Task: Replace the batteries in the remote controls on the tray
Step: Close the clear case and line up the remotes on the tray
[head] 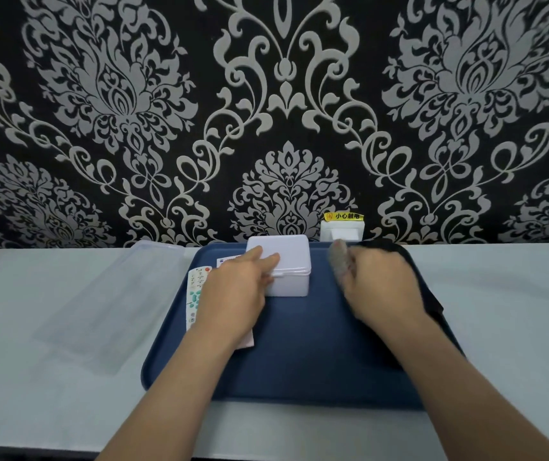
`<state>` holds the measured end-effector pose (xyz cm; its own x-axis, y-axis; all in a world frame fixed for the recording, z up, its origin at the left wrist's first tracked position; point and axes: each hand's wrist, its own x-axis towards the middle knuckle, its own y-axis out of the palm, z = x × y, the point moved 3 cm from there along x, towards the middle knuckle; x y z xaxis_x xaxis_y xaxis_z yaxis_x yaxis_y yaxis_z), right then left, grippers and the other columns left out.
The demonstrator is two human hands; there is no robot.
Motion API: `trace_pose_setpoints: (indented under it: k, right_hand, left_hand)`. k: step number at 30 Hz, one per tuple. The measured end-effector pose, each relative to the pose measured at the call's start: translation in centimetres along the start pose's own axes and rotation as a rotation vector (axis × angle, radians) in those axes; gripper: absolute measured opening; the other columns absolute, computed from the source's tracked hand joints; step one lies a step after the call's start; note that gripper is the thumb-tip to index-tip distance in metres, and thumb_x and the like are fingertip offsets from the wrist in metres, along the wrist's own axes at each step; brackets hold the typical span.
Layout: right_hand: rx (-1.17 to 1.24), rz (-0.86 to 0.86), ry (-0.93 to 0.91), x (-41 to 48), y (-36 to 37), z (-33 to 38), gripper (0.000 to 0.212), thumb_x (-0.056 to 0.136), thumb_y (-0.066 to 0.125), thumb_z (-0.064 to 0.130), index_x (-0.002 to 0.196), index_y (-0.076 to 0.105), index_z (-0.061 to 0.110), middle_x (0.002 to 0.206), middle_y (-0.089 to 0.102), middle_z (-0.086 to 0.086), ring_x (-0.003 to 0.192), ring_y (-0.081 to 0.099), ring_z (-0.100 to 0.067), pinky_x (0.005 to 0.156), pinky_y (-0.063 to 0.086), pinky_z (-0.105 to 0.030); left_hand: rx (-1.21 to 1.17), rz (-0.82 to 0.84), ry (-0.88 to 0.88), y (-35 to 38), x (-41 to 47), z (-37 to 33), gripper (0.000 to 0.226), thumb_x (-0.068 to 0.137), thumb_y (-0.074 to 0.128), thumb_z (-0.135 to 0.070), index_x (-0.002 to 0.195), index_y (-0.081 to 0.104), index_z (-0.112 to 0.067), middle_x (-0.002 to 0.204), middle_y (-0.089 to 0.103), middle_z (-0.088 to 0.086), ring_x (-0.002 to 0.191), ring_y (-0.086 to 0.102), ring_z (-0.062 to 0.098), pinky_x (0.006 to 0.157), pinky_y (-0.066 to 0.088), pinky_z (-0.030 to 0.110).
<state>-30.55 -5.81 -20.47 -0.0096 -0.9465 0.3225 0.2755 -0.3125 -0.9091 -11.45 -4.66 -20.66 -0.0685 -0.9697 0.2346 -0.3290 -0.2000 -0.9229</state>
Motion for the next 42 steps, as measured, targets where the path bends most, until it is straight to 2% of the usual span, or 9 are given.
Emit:
trace_pose_setpoints:
  k: [7,11,14,17,21,28,32,37,42]
  right_hand:
    - [-0.161,0.098,-0.088,-0.9,1.3,3.0,0.026,0.096,0.049,0.036,0.11,0.064,0.02,0.12,0.061,0.001,0.116,0.044,-0.024,0.088,0.038,-0.039]
    - [-0.091,0.112,0.175,-0.4,-0.2,-0.1,0.034,0.097,0.045,0.034,0.127,0.053,0.021,0.138,0.048,-0.003,0.134,0.033,-0.027,0.101,0.034,-0.053]
    - [-0.146,0.263,0.205,-0.6,0.1,-1.1,0.038,0.095,0.05,0.028,0.131,0.046,0.016,0.134,0.05,-0.009,0.128,0.041,-0.032,0.1,0.041,-0.051]
    - [-0.156,0.227,0.11,-0.5,0.3,-0.6,0.035,0.094,0.053,0.025,0.128,0.05,0.014,0.128,0.055,-0.01,0.12,0.048,-0.03,0.095,0.046,-0.041]
    - [-0.177,0.196,0.1,-0.4,0.4,-0.5,0.029,0.095,0.051,0.025,0.122,0.054,0.013,0.125,0.056,-0.008,0.118,0.048,-0.03,0.094,0.042,-0.04]
    - [-0.118,0.152,0.033,0.0,1.0,0.6,0.02,0.093,0.055,0.031,0.103,0.059,0.014,0.105,0.064,-0.007,0.098,0.057,-0.027,0.083,0.042,-0.033]
    - [-0.031,0.136,-0.01,-0.3,0.9,1.7,0.03,0.093,0.055,0.041,0.101,0.063,0.013,0.099,0.065,-0.007,0.091,0.061,-0.024,0.08,0.048,-0.033]
    - [-0.004,0.153,0.007,-0.6,1.3,2.2,0.037,0.095,0.051,0.046,0.106,0.06,0.012,0.105,0.066,-0.009,0.097,0.06,-0.026,0.083,0.046,-0.035]
    - [-0.11,0.185,0.087,-0.6,1.4,2.0,0.045,0.096,0.05,0.046,0.126,0.052,0.012,0.128,0.057,-0.009,0.119,0.05,-0.03,0.089,0.045,-0.037]
  left_hand:
    - [-0.054,-0.066,0.036,-0.1,-0.2,0.5,0.04,0.092,0.058,-0.024,0.131,0.058,-0.031,0.145,0.048,-0.002,0.129,0.049,0.02,0.103,0.041,0.034]
    - [-0.046,-0.096,0.046,-0.1,-0.3,0.4,0.039,0.088,0.062,-0.027,0.127,0.062,-0.029,0.14,0.054,-0.001,0.126,0.051,0.025,0.102,0.043,0.036]
    - [0.013,-0.171,0.094,-0.1,-0.4,0.0,0.031,0.084,0.069,-0.025,0.114,0.07,-0.02,0.122,0.064,0.006,0.116,0.054,0.034,0.095,0.045,0.042]
    - [-0.048,-0.152,0.072,0.2,-0.2,0.2,0.03,0.087,0.066,-0.022,0.117,0.068,-0.02,0.126,0.062,0.007,0.12,0.052,0.032,0.098,0.041,0.038]
    - [-0.097,-0.111,0.08,0.5,0.0,1.1,0.046,0.089,0.064,-0.033,0.134,0.054,-0.029,0.144,0.048,0.0,0.133,0.038,0.022,0.11,0.029,0.033]
    - [0.181,0.003,0.18,1.2,-1.8,0.2,0.067,0.089,0.048,-0.058,0.145,0.012,-0.05,0.16,0.002,-0.006,0.146,-0.002,0.018,0.116,0.009,0.055]
    - [0.197,0.061,0.332,2.3,-3.0,-2.4,0.064,0.089,0.045,-0.061,0.145,0.017,-0.046,0.161,-0.004,-0.006,0.146,-0.01,0.018,0.115,-0.002,0.055]
    - [0.262,0.069,0.265,3.0,-2.6,-1.7,0.061,0.088,0.039,-0.067,0.144,0.024,-0.047,0.16,-0.014,-0.004,0.143,-0.018,0.022,0.112,-0.006,0.059]
    - [0.237,-0.06,0.34,3.1,-2.6,-2.5,0.055,0.083,0.043,-0.062,0.135,0.037,-0.045,0.161,0.006,0.001,0.146,0.0,0.027,0.11,0.0,0.063]
